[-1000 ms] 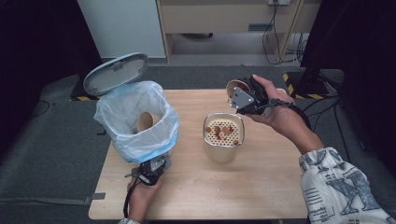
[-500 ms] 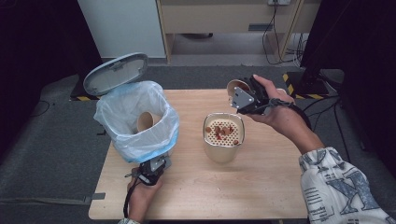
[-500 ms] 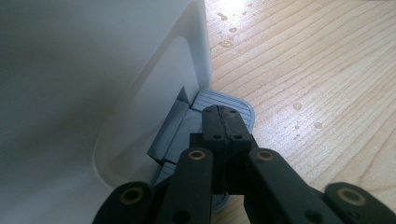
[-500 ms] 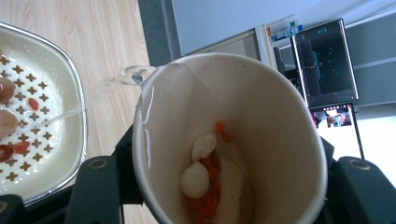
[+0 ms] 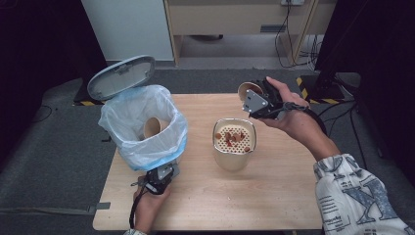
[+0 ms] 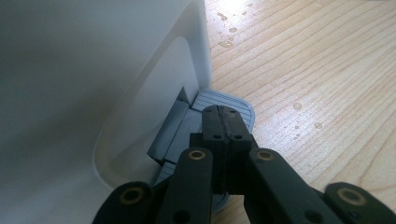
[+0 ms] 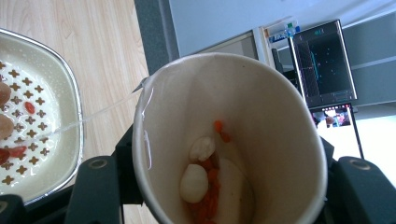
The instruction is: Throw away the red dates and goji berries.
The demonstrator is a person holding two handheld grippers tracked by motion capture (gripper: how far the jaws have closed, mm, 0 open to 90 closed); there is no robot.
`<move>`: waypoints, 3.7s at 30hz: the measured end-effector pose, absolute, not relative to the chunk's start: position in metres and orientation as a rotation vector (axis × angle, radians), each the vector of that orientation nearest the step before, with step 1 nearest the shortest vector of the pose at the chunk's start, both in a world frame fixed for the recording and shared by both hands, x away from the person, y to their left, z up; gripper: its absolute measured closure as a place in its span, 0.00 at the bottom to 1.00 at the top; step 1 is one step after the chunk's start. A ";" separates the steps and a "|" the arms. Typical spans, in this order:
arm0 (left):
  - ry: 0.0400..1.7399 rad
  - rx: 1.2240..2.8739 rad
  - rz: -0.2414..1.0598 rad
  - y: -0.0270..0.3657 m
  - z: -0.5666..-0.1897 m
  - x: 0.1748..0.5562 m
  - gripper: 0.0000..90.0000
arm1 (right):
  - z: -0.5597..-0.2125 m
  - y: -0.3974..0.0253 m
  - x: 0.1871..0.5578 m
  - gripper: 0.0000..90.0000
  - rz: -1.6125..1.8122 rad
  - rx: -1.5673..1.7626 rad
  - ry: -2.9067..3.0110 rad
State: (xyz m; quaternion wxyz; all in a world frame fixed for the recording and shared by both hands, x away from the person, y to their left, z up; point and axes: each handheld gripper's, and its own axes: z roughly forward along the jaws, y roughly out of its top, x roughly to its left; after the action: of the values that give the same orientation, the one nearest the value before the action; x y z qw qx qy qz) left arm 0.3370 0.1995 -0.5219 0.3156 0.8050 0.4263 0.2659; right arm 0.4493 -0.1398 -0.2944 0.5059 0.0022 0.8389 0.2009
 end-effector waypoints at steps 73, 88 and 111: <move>1.125 2.120 0.698 0.200 -0.522 0.337 0.99 | -0.263 -0.135 0.444 0.42 0.295 -0.138 1.919; 1.129 2.112 0.696 0.199 -0.522 0.337 0.99 | -0.268 -0.123 0.440 0.42 0.104 -0.270 1.842; 1.131 2.111 0.696 0.199 -0.522 0.337 0.99 | -0.275 -0.116 0.437 0.42 -0.033 -0.381 1.764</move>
State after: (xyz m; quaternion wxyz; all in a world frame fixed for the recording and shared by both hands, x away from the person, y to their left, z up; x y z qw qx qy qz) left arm 0.3370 0.1993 -0.5220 0.3180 0.8025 0.4299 0.2646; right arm 0.4366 -0.1158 -0.2752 0.6196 -0.1657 0.7671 -0.0144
